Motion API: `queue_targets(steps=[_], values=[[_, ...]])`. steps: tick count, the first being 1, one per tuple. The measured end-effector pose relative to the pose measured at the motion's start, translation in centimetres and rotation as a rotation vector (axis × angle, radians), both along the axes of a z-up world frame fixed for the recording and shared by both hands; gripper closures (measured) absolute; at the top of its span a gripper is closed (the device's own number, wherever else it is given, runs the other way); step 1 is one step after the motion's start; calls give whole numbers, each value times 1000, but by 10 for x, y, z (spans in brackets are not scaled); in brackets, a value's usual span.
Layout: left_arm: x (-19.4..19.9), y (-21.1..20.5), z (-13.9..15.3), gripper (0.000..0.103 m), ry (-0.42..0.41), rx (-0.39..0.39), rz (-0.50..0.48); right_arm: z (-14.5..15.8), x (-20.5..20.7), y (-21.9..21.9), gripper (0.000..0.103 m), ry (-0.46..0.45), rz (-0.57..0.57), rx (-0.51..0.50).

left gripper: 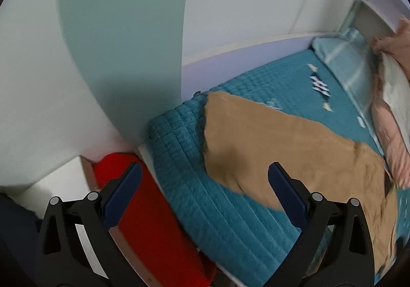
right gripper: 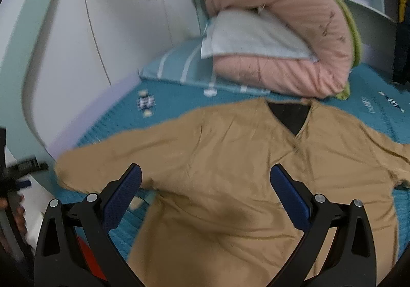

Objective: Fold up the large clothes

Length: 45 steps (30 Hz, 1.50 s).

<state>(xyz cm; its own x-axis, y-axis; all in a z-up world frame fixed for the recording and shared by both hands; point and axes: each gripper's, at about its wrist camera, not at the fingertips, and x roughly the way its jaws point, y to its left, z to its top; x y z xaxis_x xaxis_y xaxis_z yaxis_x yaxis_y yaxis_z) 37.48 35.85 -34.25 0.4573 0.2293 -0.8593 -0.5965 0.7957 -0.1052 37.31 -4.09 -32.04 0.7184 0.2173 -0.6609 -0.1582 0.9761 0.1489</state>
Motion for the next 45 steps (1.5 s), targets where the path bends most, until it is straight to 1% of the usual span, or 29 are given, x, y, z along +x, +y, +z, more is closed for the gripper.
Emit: queue_targets(steps=[2,4,6,7,8,9,10,11,12,14,16,18,22,24,25,28,30,31,34,35,36,37,38,40,42,43,44,45], values=[[12,1,-13,5,38,6,2,-18,10,0,6,40,-6,-11],[25,-1,-22,5,40,22,-18,-30,20,-1,6,66,-8,-2],[34,-5,-28,5,53,44,-31,-36,24,-4,6,70,-9,-4],[41,-6,-34,5,73,45,-35,-40,27,-7,6,72,-12,-2],[47,-6,-41,9,101,40,-32,-44,31,-9,6,79,-16,-1],[52,-5,-47,23,113,33,-27,-48,34,-11,6,86,-19,6],[56,-6,-53,62,116,-22,-58,-53,36,-15,6,101,-20,17],[58,-7,-53,78,108,-55,-71,-56,39,-16,6,109,-19,19],[56,-13,-43,87,72,-58,-74,-60,42,-20,6,116,-19,15],[53,-31,-19,91,-5,-55,-135,-63,43,-29,6,118,-23,9],[50,-60,14,91,-83,-44,-220,-63,44,-40,6,122,-36,24],[49,-103,53,91,-168,-5,-334,-60,45,-60,6,134,-78,71],[57,-177,100,91,-261,-16,-487,-46,39,-95,6,105,-156,128],[61,-215,115,91,-287,-34,-560,-36,31,-120,6,76,-203,148],[65,-243,122,91,-298,-53,-608,-29,27,-137,6,59,-238,154],[79,-305,122,91,-288,-82,-697,-13,14,-188,6,27,-335,176],[90,-351,118,91,-294,-115,-762,-5,3,-221,6,4,-384,195],[93,-371,115,91,-295,-124,-787,-2,-7,-244,6,-11,-418,187],[101,-431,93,91,-264,-149,-854,-2,-35,-290,6,-36,-495,118],[105,-448,86,91,-248,-157,-868,-7,-49,-309,6,-33,-535,86],[109,-471,75,91,-222,-144,-897,-12,-61,-326,6,-22,-573,64],[109,-482,70,91,-211,-130,-911,-19,-72,-342,6,-7,-607,50],[110,-498,59,91,-194,-114,-929,-29,-84,-362,6,26,-654,42],[116,-531,28,90,-108,-73,-963,-43,-103,-392,6,82,-726,49],[120,-542,3,87,-34,-41,-965,-49,-119,-413,6,88,-774,49],[123,-551,-16,78,29,-35,-974,-51,-126,-425,6,88,-799,44],[125,-557,-30,52,81,-42,-980,-51,-131,-431,6,83,-813,46],[123,-560,-39,39,116,-58,-993,-51,-136,-438,6,76,-831,52]])
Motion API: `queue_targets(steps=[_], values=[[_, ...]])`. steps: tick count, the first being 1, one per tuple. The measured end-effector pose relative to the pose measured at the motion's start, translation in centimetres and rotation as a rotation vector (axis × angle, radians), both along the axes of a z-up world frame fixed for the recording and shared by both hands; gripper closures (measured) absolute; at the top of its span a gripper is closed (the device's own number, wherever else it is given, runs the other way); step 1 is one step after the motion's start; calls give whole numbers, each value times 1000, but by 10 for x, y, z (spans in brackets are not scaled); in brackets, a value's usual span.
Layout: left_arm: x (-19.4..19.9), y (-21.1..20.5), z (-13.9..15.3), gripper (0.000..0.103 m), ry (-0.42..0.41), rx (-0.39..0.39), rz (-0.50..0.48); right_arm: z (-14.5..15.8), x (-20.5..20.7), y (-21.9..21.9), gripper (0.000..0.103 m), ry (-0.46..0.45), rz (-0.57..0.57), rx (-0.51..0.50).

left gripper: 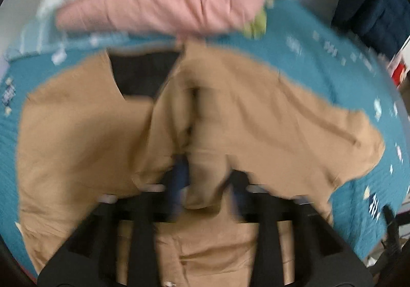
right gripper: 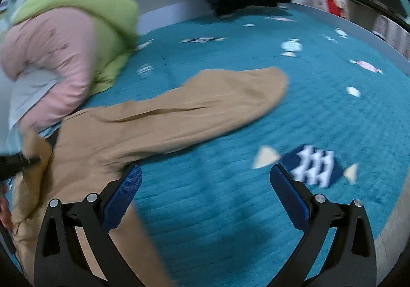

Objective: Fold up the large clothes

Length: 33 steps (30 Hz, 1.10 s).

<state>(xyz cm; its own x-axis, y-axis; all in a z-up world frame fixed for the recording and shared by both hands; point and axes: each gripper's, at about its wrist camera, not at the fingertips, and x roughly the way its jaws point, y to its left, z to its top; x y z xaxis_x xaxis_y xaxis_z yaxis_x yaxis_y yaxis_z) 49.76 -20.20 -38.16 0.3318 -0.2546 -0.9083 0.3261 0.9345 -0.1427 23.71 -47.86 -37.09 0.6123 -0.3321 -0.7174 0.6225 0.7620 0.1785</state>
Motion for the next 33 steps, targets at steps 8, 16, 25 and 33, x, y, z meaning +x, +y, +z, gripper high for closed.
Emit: queue_targets(steps=[8,16,25,33], values=[[-31,49,36,19,-86,-260,-71,-4,14,-66,6,-102,-79,159],[-49,168,41,19,-225,143,227,-40,38,-139,6,-187,-208,465],[-72,245,26,19,-178,197,369,-58,69,-171,85,-187,-207,579],[-77,267,24,19,-199,141,478,68,121,-51,92,-328,188,235]])
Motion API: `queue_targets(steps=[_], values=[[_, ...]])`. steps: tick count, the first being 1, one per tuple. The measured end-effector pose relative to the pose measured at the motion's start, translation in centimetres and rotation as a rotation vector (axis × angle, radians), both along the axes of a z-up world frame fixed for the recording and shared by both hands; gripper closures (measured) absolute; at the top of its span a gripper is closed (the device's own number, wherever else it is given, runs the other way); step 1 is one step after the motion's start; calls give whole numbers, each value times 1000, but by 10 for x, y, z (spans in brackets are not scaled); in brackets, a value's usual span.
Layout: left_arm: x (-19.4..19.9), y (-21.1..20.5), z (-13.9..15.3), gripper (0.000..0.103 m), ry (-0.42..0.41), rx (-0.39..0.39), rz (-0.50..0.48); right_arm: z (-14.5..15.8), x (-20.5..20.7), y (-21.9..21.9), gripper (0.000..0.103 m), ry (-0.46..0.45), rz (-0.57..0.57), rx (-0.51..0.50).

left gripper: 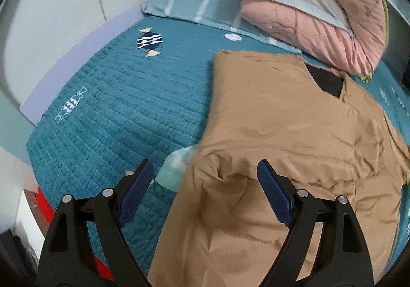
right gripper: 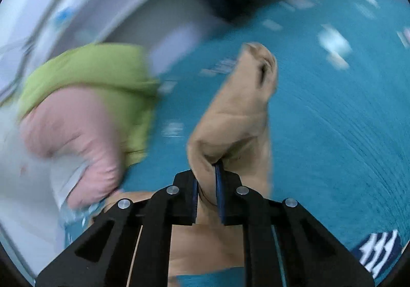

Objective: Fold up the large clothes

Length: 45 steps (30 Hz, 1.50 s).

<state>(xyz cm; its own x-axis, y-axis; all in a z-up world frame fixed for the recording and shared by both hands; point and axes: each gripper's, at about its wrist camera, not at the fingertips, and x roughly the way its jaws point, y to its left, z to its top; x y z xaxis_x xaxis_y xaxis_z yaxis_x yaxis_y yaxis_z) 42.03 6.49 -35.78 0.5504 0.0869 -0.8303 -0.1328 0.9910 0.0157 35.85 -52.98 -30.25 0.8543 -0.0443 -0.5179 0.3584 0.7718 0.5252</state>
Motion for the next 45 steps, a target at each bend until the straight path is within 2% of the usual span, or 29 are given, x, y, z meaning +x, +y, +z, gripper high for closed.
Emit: queue_targets(steps=[4,7,10,13,15,16,18,19,20,21,22,26,30,31,35,37,39,42,43,45], values=[[0,5,2,19,-44,-6,40,42,36,117,92,-81,231,-91],[2,13,-3,19,-30,-55,43,47,55,211,92,-99,392,-159],[2,21,-8,19,-25,-67,63,33,74,296,92,-78,538,-212],[3,34,-10,19,-27,-80,80,9,93,355,90,-33,652,-218],[4,45,-12,19,-21,-108,100,-15,103,393,88,35,724,-252],[4,49,-14,19,-18,-115,111,-27,107,406,84,65,740,-261],[5,54,-18,19,-4,-118,132,-51,121,429,64,150,792,-264],[6,56,-20,19,3,-125,133,-64,127,438,47,199,827,-244],[6,58,-22,19,8,-134,135,-73,133,442,36,241,847,-234],[6,59,-23,19,10,-137,139,-83,136,447,34,292,864,-235],[6,60,-23,19,9,-136,141,-85,133,446,33,298,869,-237],[7,66,-23,19,0,-145,155,-63,112,431,33,200,852,-206],[13,63,-23,19,14,-197,117,-23,98,381,33,93,749,-179],[15,60,-22,19,19,-194,105,-15,95,364,30,85,711,-189],[41,44,-9,19,12,-187,33,-7,119,288,26,138,529,-168],[62,35,-2,17,20,-148,-4,-18,138,239,26,221,422,-130],[94,20,3,15,31,-114,-102,-33,150,198,26,270,336,-84],[130,14,-1,15,73,-98,-115,-59,170,160,26,362,290,-3],[144,12,-5,15,98,-114,-134,-69,180,154,26,402,307,15],[164,12,-13,15,132,-150,-123,-77,189,145,26,442,278,-9]])
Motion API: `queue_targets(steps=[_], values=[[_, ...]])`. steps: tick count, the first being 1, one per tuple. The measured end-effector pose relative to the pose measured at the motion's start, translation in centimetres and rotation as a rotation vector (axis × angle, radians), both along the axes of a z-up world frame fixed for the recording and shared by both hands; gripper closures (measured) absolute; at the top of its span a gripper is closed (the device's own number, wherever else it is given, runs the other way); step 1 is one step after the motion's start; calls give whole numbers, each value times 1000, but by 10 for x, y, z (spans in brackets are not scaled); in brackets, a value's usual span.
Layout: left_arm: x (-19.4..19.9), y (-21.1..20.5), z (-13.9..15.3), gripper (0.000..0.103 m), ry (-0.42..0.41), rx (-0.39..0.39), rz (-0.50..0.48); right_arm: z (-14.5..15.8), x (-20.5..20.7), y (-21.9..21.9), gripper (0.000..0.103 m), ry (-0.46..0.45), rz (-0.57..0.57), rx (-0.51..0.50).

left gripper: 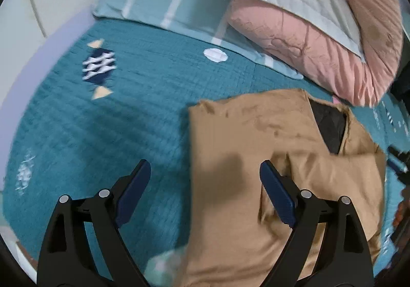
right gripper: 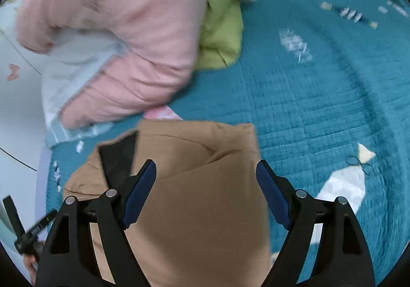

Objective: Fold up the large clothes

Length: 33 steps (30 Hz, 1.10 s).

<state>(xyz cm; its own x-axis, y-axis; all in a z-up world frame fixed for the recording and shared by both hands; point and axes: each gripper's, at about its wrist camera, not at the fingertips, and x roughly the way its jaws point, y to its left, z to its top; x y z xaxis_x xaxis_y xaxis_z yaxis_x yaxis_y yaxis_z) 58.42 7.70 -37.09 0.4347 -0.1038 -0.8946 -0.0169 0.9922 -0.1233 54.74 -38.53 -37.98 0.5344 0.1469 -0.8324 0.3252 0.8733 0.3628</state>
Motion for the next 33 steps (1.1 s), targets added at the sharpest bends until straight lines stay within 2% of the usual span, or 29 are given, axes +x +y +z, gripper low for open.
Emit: queue_targets(steps=[2,4,6,7,9,10,11,12,13,14,19,23,28,33], values=[[16,2,-11,15,49,-15,29,-16,13,-4,26,55,19,41],[27,2,-25,15,99,-23,49,-26,19,-4,26,69,33,69],[33,-1,-35,16,138,-17,41,-33,23,-4,32,55,61,104],[36,-6,-41,19,157,13,34,-36,24,-4,41,56,72,119],[40,-12,-47,36,174,19,6,-42,26,-4,57,88,79,112],[40,-16,-49,55,179,-14,-17,-43,24,-6,73,93,80,92],[39,-19,-47,65,170,-17,-20,-41,21,-9,84,78,75,94],[38,-22,-45,71,160,-11,-28,-39,15,-12,86,57,71,104],[36,-26,-41,83,149,-2,-48,-34,9,-15,89,27,73,109],[33,-27,-37,88,135,1,-60,-30,5,-16,90,0,74,108],[6,-18,2,92,42,-100,-70,10,-34,-15,91,-176,93,128],[-34,-25,48,92,-52,-156,-126,47,-63,-2,91,-267,130,135],[-92,-29,99,92,-138,-145,-199,99,-112,14,91,-357,187,133],[-168,-18,119,92,-150,-107,-263,131,-174,24,91,-403,243,96]])
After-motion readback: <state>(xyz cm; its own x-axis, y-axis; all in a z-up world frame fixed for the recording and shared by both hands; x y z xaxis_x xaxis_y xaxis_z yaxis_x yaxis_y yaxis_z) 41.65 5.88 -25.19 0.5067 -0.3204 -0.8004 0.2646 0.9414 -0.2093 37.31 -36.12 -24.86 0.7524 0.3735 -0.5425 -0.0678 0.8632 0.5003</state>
